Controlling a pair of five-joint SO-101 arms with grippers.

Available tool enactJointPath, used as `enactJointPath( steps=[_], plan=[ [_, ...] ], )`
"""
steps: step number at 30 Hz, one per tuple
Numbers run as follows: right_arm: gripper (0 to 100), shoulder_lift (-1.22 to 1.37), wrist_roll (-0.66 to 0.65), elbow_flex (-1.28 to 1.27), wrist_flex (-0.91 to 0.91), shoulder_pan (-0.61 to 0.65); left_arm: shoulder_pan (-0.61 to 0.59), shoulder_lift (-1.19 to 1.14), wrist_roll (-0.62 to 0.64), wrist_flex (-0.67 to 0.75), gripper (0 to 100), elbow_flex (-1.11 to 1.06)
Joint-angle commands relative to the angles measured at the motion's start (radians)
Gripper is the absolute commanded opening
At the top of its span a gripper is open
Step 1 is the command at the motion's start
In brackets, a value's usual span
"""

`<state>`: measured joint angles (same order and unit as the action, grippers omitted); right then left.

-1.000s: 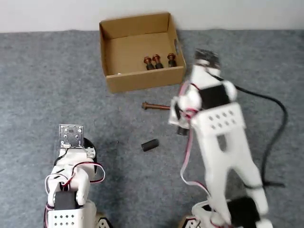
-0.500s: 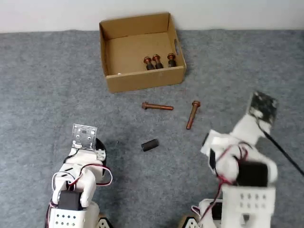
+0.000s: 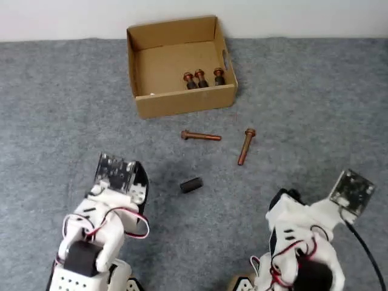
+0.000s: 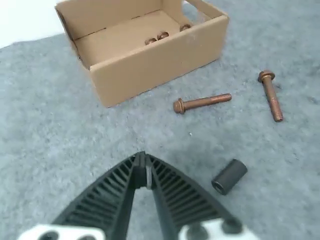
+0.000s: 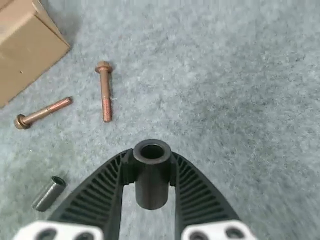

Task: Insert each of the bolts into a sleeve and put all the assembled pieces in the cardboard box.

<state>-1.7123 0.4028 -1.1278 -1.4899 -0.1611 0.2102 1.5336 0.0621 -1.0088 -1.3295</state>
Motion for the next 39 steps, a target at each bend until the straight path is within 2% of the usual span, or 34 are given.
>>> enactJointPath(
  steps=[1,5,10,21,23,25,28,39],
  plan=[
    [0.8,-0.099,-0.009,-0.006,0.019,-0.013,0.015,-0.302,0.021,0.011,1,0.22],
    [0.8,-0.097,-0.006,-0.009,0.019,-0.013,0.028,-0.697,0.1,0.015,1,0.506],
    [0.8,-0.096,-0.006,-0.011,0.021,-0.013,0.092,-1.094,0.112,0.002,1,0.786],
    [0.8,-0.096,-0.006,-0.021,0.022,-0.012,0.245,-1.571,0.114,-0.055,1,1.271],
    [0.8,-0.096,-0.006,-0.021,0.022,-0.012,0.264,-1.645,0.12,-0.057,4,1.346],
    [0.8,-0.096,-0.006,-0.021,0.022,-0.008,0.275,-1.717,0.181,-0.071,9,1.425],
    [0.8,-0.096,-0.006,-0.021,0.022,-0.007,0.298,-1.834,0.226,-0.141,14,1.583],
    [0.8,-0.096,-0.006,-0.023,0.022,-0.007,0.344,-2.409,0.229,-0.433,15,2.335]
  ],
)
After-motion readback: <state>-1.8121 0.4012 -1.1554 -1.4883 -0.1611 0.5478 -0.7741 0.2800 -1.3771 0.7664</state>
